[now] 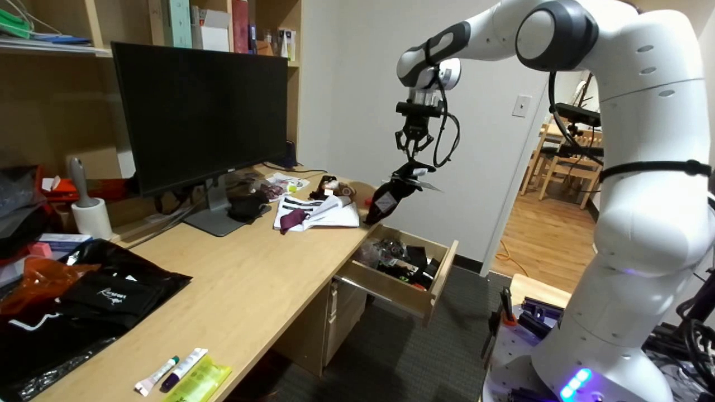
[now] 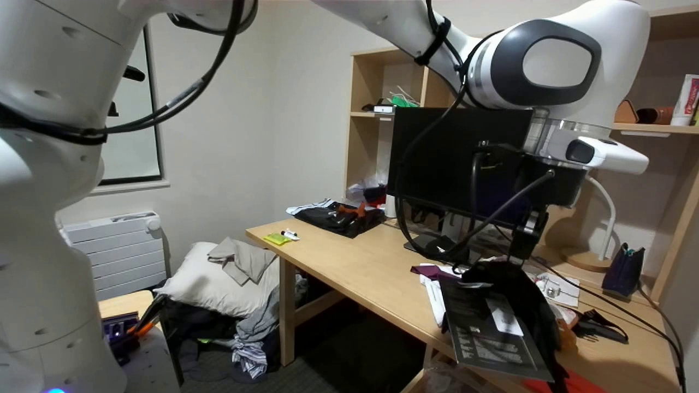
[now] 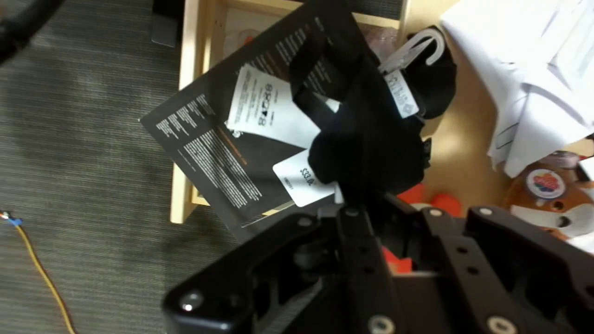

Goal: Put the pair of socks in the drawer

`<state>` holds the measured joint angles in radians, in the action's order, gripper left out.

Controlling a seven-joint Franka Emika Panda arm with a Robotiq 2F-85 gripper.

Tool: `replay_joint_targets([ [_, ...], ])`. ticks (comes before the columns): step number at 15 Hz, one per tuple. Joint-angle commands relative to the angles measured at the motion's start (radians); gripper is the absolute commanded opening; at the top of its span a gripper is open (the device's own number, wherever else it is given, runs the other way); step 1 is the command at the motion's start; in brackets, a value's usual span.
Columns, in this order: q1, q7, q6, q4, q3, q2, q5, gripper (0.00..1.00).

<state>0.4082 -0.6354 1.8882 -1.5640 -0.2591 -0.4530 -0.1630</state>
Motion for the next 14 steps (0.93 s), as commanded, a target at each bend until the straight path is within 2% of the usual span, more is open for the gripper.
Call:
replay_joint_targets([
  [1, -0.04, -0.066, -0.064, -0.054, -0.065, -0.007, 0.046, 0.07],
  [7, -0.027, -0.07, -0.234, 0.06, -0.063, -0.234, 0.022, 0.07],
  [14, -0.02, -0.125, -0.218, 0.339, -0.044, -0.566, 0.01, 0.07],
])
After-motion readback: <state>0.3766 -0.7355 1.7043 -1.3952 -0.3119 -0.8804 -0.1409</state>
